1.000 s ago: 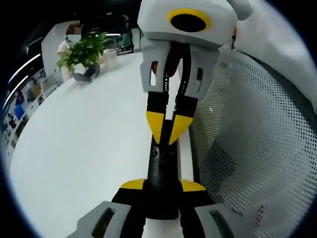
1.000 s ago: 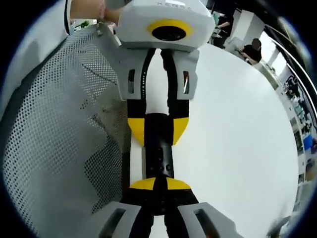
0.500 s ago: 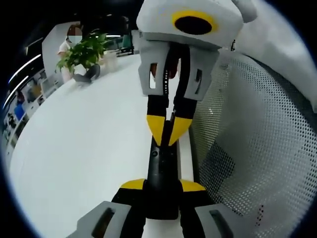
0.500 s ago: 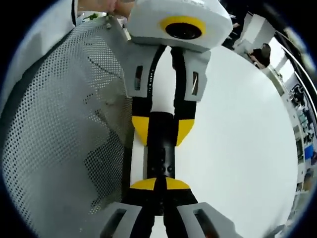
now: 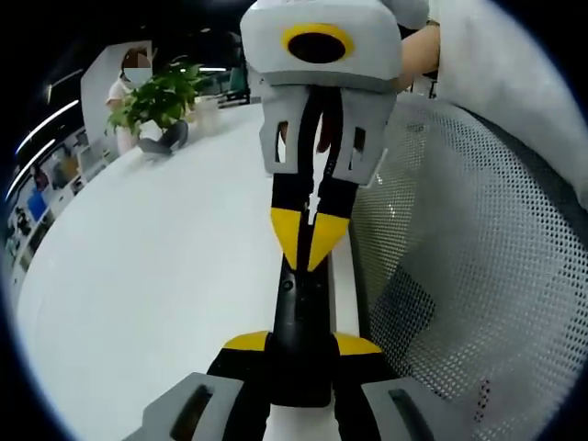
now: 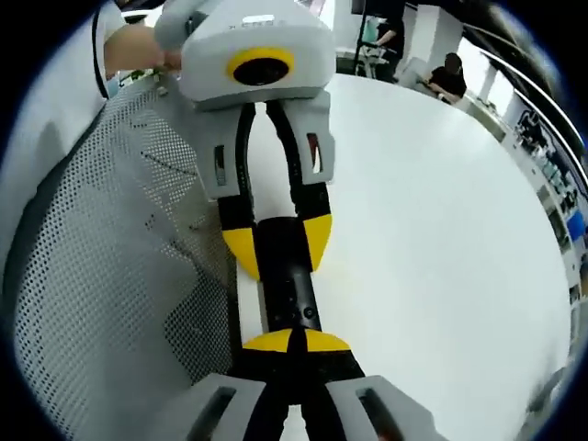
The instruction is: Press the specified remote control buttons in sequence, fully releasing each button before pressing the next.
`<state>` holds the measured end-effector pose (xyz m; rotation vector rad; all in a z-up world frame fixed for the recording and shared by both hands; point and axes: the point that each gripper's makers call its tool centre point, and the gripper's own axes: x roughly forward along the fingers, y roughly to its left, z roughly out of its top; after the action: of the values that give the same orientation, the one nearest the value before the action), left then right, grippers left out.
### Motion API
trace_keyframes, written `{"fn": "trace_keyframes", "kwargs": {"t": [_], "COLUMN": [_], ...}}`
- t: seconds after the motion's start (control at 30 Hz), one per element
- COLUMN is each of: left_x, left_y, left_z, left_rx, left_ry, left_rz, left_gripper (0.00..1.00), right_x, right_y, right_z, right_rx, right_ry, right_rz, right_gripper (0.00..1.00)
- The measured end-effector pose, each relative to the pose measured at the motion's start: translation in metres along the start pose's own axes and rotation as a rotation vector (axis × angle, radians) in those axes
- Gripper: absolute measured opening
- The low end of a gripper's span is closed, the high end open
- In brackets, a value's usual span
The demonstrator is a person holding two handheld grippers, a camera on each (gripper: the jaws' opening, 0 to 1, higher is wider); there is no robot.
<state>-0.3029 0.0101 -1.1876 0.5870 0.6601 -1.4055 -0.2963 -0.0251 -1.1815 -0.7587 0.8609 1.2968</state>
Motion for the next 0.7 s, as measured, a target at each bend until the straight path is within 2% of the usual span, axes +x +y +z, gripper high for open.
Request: {"fn": "trace_keyframes", "kwargs": {"t": [0.03, 0.23, 0.37, 0.7], "left_x": [-0.0001, -0.0003, -0.0003, 0.0004], "left_y": [0.0000, 0.0000, -0.0001, -0.0009], "left_z": [0.0000, 0.0000, 0.0002, 0.0006], "left_rx": [0.001, 0.003, 0.004, 0.028], "left_ry": [-0.002, -0.004, -0.006, 0.017], "left_rz": [0.000, -0.005, -0.006, -0.017], "left_gripper": [0.24, 0.24, 0.24, 0.24], "right_x": [0.0005, 0.0006, 0.0012, 0.0055], "right_y": [0.0041, 0.0066, 0.0108, 0.0079], "right_z": [0.0018, 0.0019, 0.0041, 0.0030], "right_rx": [0.036, -0.036, -0.041, -0.094], "right_ry": [-0.010, 0.029, 0.017, 0.063], "right_rz": [0.024, 0.031, 0.045, 0.049], "right_gripper": [0.00, 0.00, 0.00, 0.00]}}
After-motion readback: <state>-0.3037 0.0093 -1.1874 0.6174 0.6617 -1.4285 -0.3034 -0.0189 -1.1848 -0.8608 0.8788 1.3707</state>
